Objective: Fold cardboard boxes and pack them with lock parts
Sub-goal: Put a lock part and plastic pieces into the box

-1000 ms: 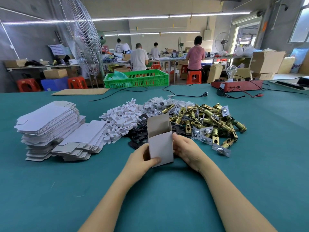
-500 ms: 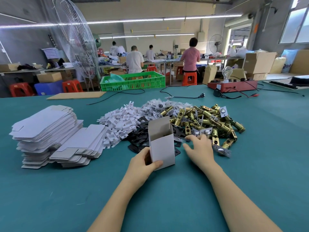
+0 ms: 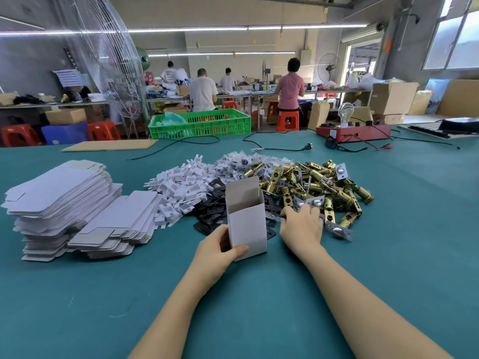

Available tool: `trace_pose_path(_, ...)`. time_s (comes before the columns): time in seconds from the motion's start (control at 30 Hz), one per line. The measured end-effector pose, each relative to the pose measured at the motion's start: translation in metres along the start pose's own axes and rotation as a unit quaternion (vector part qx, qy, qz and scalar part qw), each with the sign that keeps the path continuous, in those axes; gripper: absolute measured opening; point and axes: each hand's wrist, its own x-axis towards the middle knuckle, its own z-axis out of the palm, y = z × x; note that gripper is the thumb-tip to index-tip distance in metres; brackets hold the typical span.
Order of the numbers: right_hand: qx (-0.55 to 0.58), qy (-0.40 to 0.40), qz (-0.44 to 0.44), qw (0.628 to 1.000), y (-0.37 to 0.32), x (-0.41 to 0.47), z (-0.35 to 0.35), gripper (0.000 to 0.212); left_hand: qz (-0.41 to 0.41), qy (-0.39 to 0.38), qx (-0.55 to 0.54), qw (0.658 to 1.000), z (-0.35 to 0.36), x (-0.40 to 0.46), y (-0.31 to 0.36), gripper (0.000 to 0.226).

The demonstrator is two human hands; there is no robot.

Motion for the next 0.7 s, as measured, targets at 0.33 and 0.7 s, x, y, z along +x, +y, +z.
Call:
trace_pose_path(0.33,0.547,0.025,0.135,0.826,0.023,-0.009,-0.04,0.015,-0.002,-0.004,-0.006,1.0,0.0,-0.001,0.0,0.041)
trace_pose_path(0.7,0.679,-0.164,0.121,0.705,0.052,-0.003,-0.125,0.007,0.024,-0.049,-0.024,0.998,0.006,-0.006,0.004,0.033)
